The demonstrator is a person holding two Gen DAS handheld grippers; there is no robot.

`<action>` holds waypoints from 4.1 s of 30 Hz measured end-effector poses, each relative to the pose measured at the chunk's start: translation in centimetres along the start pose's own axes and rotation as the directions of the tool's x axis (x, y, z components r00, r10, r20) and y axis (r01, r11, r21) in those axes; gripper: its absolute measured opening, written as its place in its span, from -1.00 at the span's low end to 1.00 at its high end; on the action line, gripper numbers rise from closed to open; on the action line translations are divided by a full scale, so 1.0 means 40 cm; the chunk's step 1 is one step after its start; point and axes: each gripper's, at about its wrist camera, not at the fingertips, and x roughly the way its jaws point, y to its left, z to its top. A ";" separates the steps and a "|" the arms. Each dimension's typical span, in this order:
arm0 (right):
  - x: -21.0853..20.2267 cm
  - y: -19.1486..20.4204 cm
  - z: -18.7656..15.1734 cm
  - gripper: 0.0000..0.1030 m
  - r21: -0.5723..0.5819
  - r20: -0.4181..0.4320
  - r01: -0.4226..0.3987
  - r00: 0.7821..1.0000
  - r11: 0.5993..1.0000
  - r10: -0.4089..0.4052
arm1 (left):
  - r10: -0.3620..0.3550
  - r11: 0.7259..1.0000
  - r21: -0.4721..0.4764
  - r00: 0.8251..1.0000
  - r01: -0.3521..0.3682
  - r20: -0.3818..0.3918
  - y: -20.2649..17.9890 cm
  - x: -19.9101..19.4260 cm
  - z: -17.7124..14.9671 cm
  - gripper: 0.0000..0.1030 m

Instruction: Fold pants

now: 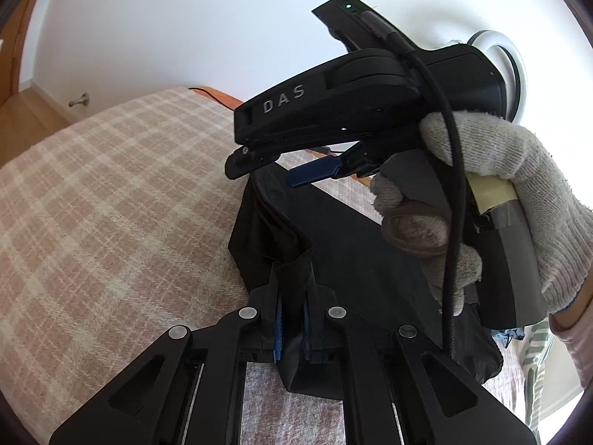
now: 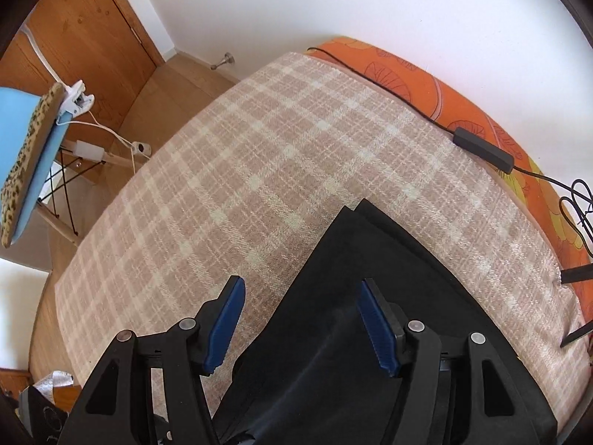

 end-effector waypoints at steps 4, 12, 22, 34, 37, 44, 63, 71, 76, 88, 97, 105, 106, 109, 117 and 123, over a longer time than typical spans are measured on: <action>0.050 0.003 0.009 0.16 -0.024 -0.037 0.067 0.997 0.997 -0.068 | -0.006 1.000 0.011 1.000 0.006 -0.002 -0.001 0.003 0.005 -0.88; 0.049 0.004 0.008 -0.46 -0.032 0.003 0.122 0.993 0.992 -0.122 | 0.012 0.999 0.043 1.000 -0.012 0.001 -0.017 0.004 0.004 -0.88; -0.041 -0.153 -0.072 -0.94 0.131 0.167 -0.117 0.981 0.984 0.095 | 0.031 0.991 0.125 0.999 -0.036 0.037 -0.070 -0.007 -0.007 -0.89; -0.235 -0.270 -0.197 -0.94 0.185 0.349 -0.255 0.920 0.949 0.179 | -0.027 0.970 0.241 0.999 0.020 0.026 -0.216 -0.036 -0.047 -0.90; -0.277 -0.320 -0.251 -0.94 0.205 0.380 -0.258 0.910 0.944 0.167 | -0.050 0.957 0.287 0.999 0.047 0.004 -0.283 -0.033 -0.061 -0.90; -0.329 -0.464 -0.386 -0.94 0.274 0.419 -0.263 0.898 0.925 0.131 | -0.110 0.930 0.343 0.991 0.129 -0.073 -0.428 -0.008 -0.105 -0.90; -0.337 -0.777 -0.736 -0.94 0.441 0.397 -0.246 0.916 0.863 0.058 | -0.182 0.821 0.467 0.925 0.330 -0.333 -0.742 0.120 -0.305 -0.90; -0.304 -0.842 -0.786 -0.93 0.458 0.387 -0.274 0.918 0.846 0.088 | -0.159 0.795 0.498 0.912 0.346 -0.379 -0.813 0.170 -0.368 -0.90; -0.294 -0.873 -0.811 -0.74 0.487 0.372 -0.273 0.924 0.830 0.086 | -0.147 0.773 0.522 0.902 0.361 -0.407 -0.830 0.174 -0.396 -0.90; -0.352 -0.847 -0.851 -0.20 0.517 0.379 -0.188 0.925 0.835 -0.027 | -0.193 0.732 0.551 0.897 0.401 -0.397 -0.800 0.057 -0.373 -0.57; -0.398 -0.678 -0.847 -0.38 0.338 0.469 -0.196 0.883 0.921 0.015 | -0.031 0.805 0.568 0.969 0.169 -0.244 -0.640 0.054 -0.245 -0.56; -0.315 -0.629 -0.849 -0.37 0.358 0.310 -0.177 0.949 0.917 0.062 | 0.017 0.859 0.498 0.963 0.123 -0.267 -0.545 0.074 -0.212 -0.56; -0.312 -0.635 -0.866 -0.37 0.374 0.296 -0.166 0.954 0.913 0.052 | 0.023 0.859 0.497 0.960 0.125 -0.281 -0.536 0.078 -0.215 -0.56; -0.312 -0.652 -0.922 -0.37 0.402 0.279 -0.165 0.959 0.901 0.051 | 0.051 0.851 0.512 0.953 0.115 -0.299 -0.515 0.084 -0.231 -0.56; -0.340 -0.670 -1.023 -0.26 0.442 0.272 -0.152 0.962 0.884 0.029 | 0.069 0.864 0.494 0.945 0.104 -0.319 -0.468 0.069 -0.237 -0.56; -0.384 -0.698 -1.033 0.18 0.469 0.346 -0.169 0.938 0.867 -0.005 | 0.069 0.877 0.474 0.955 0.079 -0.288 -0.451 0.035 -0.172 -0.27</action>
